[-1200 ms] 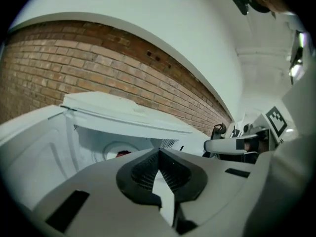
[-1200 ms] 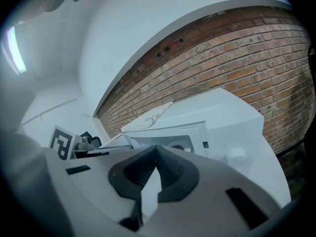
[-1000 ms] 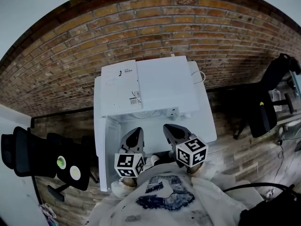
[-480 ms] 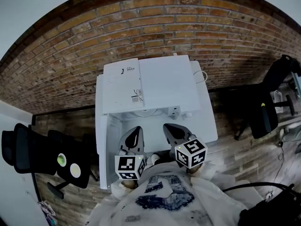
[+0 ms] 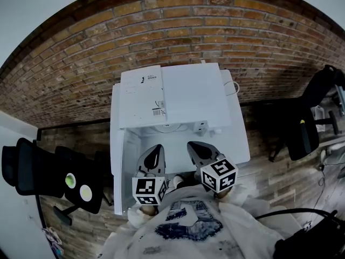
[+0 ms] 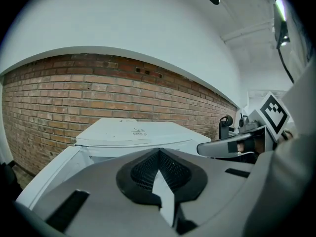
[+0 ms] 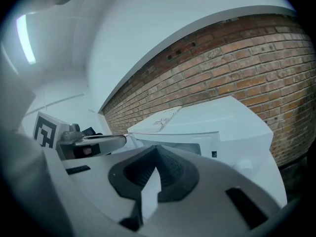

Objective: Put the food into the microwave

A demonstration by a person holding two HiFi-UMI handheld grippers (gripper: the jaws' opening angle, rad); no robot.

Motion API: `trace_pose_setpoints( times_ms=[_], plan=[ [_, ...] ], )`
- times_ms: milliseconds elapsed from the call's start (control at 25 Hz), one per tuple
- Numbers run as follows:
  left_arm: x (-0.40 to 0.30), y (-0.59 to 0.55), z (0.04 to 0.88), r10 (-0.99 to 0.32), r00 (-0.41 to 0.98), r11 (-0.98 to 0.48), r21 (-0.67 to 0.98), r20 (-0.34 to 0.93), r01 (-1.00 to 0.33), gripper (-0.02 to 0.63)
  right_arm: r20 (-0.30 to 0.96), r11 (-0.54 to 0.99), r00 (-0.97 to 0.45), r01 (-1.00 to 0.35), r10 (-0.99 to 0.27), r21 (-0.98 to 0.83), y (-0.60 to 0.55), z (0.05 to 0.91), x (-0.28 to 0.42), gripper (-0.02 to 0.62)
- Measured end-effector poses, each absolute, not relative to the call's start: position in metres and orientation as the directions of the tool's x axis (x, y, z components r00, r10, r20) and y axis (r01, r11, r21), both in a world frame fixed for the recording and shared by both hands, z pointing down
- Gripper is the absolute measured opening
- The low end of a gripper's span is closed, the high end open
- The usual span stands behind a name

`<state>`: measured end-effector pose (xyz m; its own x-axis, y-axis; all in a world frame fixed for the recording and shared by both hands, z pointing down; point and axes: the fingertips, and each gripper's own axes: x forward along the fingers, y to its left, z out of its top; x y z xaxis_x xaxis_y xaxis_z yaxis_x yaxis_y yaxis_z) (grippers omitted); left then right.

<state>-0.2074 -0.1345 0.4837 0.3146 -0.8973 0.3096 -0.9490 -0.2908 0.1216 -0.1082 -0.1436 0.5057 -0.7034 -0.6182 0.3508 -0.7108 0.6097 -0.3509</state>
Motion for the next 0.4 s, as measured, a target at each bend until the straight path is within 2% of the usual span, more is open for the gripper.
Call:
trace_pose_setpoints(
  times_ms=[400],
  plan=[
    [-0.2111, -0.1306, 0.4879, -0.898, 0.305, -0.275, 0.139, 0.318, -0.951, 0.006, 0.352, 0.621, -0.715, -0.699, -0.604, -0.355, -0.1423, 0.5074, -0.1116, 0.012]
  ],
)
